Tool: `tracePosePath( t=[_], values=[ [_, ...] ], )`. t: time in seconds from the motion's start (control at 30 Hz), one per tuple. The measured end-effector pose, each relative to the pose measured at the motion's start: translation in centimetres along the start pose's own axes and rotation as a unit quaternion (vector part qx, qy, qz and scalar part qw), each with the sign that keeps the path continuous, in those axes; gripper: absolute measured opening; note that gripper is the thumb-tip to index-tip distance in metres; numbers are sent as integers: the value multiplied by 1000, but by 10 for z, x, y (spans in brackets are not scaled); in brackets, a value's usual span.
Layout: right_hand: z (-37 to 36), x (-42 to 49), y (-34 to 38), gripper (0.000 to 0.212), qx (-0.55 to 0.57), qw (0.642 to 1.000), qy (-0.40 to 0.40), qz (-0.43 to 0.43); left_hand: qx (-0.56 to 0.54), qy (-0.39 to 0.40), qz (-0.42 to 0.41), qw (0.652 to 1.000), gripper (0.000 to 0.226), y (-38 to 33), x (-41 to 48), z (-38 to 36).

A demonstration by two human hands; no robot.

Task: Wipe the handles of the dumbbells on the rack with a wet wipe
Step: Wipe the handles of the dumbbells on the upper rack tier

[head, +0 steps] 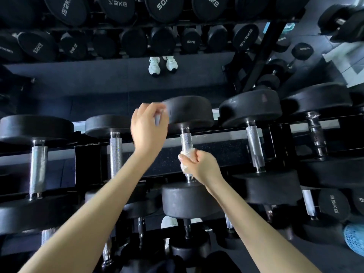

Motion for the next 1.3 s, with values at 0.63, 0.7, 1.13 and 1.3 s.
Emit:
tracePosePath(
  t=[0.63,0.7,1.13,1.3],
  values=[
    [23,-25,-47,45,-56,996,-65,-21,-61,215,308,925,39,29,-91,-59],
    [16,-31,-53,47,22,991,-119,-53,-81,201,318,923,43,32,-87,-64],
    [11,-29,-61,46,89,987,-127,-52,-280,175,478,814,39,38,-47,-83],
    [11,-28,-59,38,91,986,-132,-42,-233,121,435,861,37,29,-53,-86]
  ],
)
Point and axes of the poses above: each hand's wrist, its own x-axis towards the middle knuckle, its own z-axis out of the back of the hand, y = z × x, the point moved 1 cm from there along x, towards the middle knuckle, and after that the axes turned 11 degrees about -y, right-handed, at the moved point
